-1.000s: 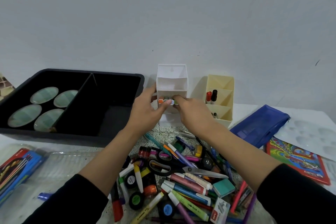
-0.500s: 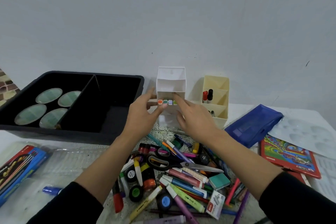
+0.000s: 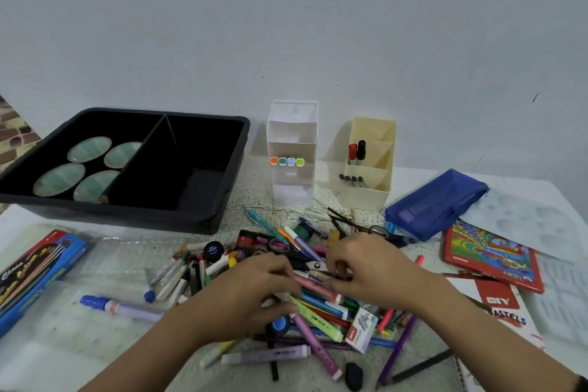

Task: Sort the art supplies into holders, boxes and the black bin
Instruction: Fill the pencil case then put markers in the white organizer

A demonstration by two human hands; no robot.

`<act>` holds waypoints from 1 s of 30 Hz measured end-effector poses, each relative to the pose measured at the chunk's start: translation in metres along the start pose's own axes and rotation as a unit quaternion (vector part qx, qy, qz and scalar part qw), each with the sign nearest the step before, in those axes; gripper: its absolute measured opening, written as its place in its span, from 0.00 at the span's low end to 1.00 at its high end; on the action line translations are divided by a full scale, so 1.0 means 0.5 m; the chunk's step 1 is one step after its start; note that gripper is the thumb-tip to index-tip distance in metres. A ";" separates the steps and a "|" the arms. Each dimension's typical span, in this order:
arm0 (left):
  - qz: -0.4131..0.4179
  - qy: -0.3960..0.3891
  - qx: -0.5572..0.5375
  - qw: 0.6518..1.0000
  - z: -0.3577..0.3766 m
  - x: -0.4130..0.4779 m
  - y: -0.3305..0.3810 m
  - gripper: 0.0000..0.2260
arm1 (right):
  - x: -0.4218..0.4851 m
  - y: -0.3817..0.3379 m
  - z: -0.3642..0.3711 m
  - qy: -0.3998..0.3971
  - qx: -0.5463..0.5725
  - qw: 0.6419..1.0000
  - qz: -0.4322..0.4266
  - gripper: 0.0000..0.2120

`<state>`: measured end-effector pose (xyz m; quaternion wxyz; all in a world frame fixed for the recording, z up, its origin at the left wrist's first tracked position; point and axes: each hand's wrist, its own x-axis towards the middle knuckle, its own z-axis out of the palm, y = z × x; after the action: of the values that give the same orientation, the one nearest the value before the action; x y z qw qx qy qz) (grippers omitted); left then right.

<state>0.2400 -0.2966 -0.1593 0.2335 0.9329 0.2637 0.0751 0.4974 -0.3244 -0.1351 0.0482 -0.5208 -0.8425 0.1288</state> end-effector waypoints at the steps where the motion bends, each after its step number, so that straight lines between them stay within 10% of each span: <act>1: 0.015 -0.012 0.021 1.000 0.009 -0.001 0.002 0.14 | -0.007 0.000 0.004 -0.011 -0.015 1.000 0.006 0.13; 13: 0.073 -0.044 0.129 0.988 0.029 0.020 0.034 0.09 | -0.025 -0.008 0.012 -0.011 0.032 0.998 0.050 0.11; 30: 0.100 -0.005 0.142 0.985 -0.001 0.046 0.035 0.08 | -0.031 -0.013 0.018 0.264 0.301 0.907 0.129 0.04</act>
<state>0.2674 -0.2978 -0.1503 0.0916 0.9786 0.1759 0.0554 0.4970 -0.3422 -0.1410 0.4064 -0.6004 -0.6459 0.2391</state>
